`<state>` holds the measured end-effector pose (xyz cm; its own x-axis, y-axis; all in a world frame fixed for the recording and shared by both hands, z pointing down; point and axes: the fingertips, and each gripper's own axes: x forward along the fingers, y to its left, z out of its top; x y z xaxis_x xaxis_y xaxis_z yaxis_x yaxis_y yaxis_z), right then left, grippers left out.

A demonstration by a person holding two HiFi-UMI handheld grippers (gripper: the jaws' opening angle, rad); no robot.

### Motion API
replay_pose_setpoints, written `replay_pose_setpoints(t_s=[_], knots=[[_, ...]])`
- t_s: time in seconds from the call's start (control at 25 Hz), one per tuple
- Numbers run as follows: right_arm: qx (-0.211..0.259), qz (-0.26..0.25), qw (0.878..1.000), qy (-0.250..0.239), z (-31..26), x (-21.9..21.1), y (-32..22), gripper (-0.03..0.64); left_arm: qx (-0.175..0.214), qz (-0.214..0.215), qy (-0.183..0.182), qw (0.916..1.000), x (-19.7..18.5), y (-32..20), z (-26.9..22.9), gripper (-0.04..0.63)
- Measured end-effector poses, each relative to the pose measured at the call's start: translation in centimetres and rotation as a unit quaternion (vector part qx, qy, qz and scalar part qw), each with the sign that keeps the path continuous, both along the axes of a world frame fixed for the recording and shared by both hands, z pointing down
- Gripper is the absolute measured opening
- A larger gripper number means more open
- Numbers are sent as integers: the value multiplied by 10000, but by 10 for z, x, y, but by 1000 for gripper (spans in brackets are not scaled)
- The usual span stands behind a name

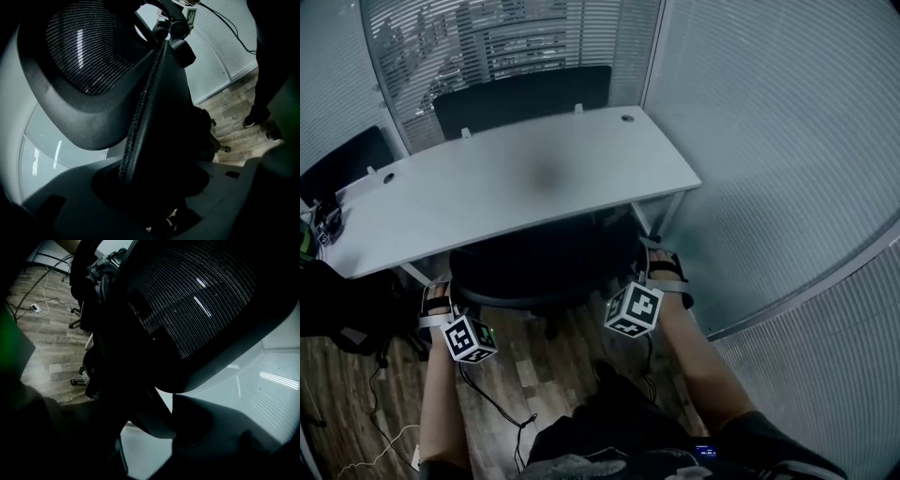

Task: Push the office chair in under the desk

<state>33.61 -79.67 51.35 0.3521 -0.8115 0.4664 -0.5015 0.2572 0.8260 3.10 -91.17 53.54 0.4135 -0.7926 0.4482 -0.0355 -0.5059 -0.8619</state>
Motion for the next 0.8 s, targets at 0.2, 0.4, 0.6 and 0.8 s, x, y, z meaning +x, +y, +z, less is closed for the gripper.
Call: replay_pose_setpoints(t_s=[0.2, 0.4, 0.6, 0.8], knots=[[11, -56, 10000, -40, 3, 7, -27, 270, 63, -50, 40, 10000, 7, -28, 1, 242], [15, -58, 10000, -8, -4, 14, -47, 270, 77, -85, 86, 9999, 14, -46, -6, 247], [38, -55, 10000, 21, -1, 21, -62, 270, 82, -136, 110, 9998, 20, -60, -2, 250], [73, -24, 10000, 31, -1, 22, -63, 270, 87, -124, 129, 9998, 22, -60, -4, 251]])
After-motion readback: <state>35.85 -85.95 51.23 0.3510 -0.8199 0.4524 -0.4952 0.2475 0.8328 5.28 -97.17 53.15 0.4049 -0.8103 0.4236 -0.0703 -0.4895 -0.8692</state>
